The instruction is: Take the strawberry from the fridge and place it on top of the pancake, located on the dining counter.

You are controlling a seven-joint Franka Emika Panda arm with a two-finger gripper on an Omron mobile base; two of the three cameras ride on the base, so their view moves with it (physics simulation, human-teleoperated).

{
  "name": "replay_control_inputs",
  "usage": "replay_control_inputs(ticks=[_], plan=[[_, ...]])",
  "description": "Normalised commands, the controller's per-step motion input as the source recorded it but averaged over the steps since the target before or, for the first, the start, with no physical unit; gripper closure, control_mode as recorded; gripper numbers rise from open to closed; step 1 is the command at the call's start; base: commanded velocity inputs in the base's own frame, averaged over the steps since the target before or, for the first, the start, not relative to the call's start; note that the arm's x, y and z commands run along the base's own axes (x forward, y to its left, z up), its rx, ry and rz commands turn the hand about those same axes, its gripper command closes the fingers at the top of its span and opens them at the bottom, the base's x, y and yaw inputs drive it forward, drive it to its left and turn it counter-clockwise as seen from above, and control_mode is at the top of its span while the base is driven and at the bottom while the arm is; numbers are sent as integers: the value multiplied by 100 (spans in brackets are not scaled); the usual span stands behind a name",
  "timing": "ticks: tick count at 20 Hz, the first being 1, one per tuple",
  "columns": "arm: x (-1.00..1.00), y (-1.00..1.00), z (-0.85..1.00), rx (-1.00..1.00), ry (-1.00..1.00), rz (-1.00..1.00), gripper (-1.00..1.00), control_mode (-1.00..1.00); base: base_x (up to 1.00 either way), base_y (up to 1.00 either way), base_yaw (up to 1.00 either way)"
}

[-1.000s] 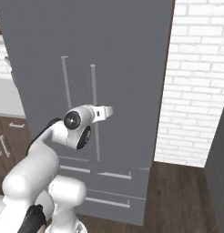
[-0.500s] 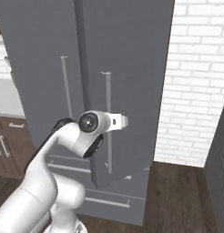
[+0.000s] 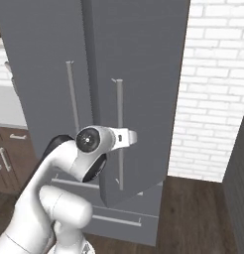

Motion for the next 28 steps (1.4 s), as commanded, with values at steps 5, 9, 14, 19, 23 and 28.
replay_control_inputs(ticks=[5,9,14,19,23,28], plan=[[-64,72,58,-20,7,1,-100,-100,0,0,0],[26,100,57,-28,37,0,-100,-100,0,0,0],[54,100,10,-28,30,0,-100,-100,0,0,0],[62,83,-5,-22,15,0,-100,-100,0,0,0],[86,15,-18,-10,11,0,-100,-100,0,0,0],[84,0,-20,-3,1,0,-100,-100,0,0,0]])
